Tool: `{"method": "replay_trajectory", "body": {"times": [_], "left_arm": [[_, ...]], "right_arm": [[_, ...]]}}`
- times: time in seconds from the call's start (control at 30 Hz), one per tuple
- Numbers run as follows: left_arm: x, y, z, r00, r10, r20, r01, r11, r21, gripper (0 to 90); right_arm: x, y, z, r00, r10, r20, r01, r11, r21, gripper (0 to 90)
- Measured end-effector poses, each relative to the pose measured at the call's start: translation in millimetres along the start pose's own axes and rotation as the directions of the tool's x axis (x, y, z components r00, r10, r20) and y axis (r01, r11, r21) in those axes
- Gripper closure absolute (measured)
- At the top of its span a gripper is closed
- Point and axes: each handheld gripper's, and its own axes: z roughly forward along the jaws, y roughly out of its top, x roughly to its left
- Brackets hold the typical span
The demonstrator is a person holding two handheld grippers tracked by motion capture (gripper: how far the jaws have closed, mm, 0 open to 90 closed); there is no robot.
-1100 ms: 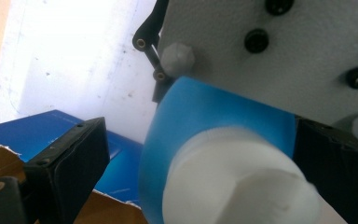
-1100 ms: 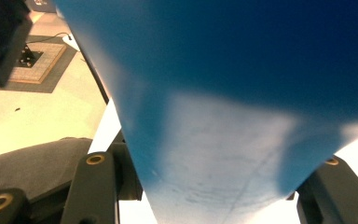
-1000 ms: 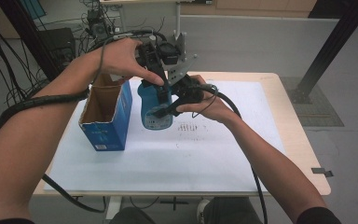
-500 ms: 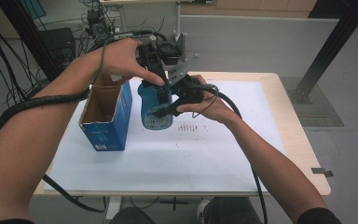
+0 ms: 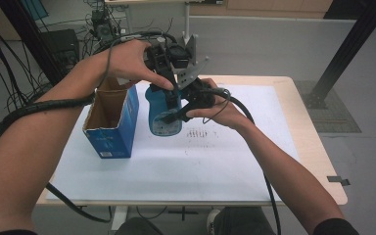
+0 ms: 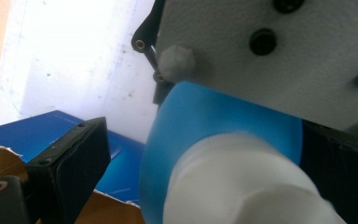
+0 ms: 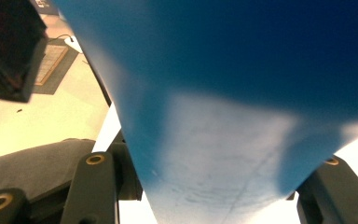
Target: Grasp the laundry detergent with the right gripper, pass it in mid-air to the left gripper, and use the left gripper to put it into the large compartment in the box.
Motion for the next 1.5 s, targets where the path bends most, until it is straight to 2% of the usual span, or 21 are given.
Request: {"method": "replay_trajectory", "body": {"times": [0.57,0.7,0.97,1.3,1.37,1.5], "left_arm": [[0.2,-0.1,-1.8,1.0,0.003,-0.002,-0.003,1.0,0.006,5.3],[0.2,-0.2,-0.6,1.0,-0.001,-0.006,0.001,1.0,0.0,5.4],[1.6,0.4,-0.4,0.9999,0.007,-0.014,-0.007,1.0,0.004,6.1],[0.9,-0.2,1.5,0.9998,0.016,-0.009,-0.016,0.9998,0.011,12.5],[0.5,-0.4,1.3,0.9998,0.014,-0.013,-0.014,0.9999,0.001,15.5],[0.0,0.4,0.4,0.9996,0.026,-0.006,-0.026,0.9996,0.011,21.0]], "right_arm": [[1.0,0.1,-1.5,1.0,0.009,0.002,-0.009,1.0,0.012,43.9],[-0.1,0.6,-0.5,1.0,-0.006,0.004,0.006,1.0,0.002,43.8],[-0.4,0.6,-1.0,1.0,-0.005,0.005,0.005,1.0,0.002,43.8],[0.0,0.6,-2.0,0.9999,-0.009,0.006,0.009,1.0,0.002,43.8],[0.1,0.8,-1.9,0.9999,-0.013,0.007,0.013,1.0,0.003,43.8],[0.9,1.4,-2.1,0.9999,-0.012,0.009,0.012,1.0,0.002,43.8]]}}
